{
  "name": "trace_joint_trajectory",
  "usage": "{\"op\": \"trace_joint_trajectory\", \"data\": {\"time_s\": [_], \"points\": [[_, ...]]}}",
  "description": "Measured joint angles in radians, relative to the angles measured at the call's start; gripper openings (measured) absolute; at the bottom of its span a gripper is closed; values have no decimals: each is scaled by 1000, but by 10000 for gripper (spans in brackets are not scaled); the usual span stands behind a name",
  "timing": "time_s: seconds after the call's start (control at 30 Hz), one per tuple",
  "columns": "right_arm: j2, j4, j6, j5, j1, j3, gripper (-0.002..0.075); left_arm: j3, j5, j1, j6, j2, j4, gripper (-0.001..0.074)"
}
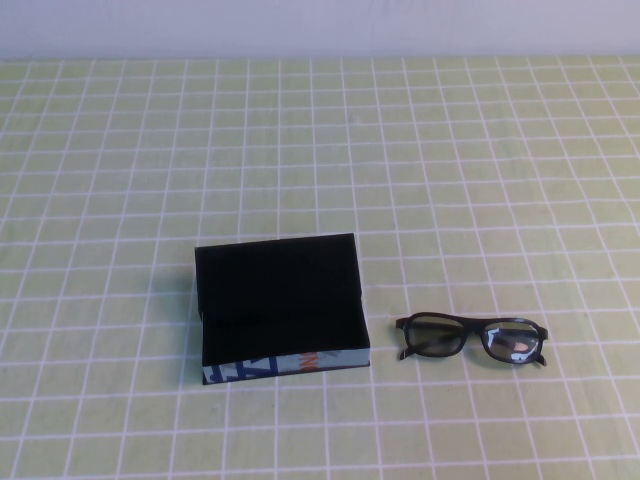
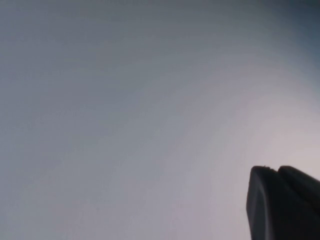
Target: Return glasses to glasses case
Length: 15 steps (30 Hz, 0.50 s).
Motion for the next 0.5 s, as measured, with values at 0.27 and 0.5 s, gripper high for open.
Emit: {"op": "trace_joint_trajectory", "data": {"time_s": [0.27,0.5], "points": [[71,-67,249,293,0,-332,-18,-315,382,0,-39,58,129,-3],[346,-76,271,832,0,-601,-18,-516,902,0,-66,290,133,-3]]}}
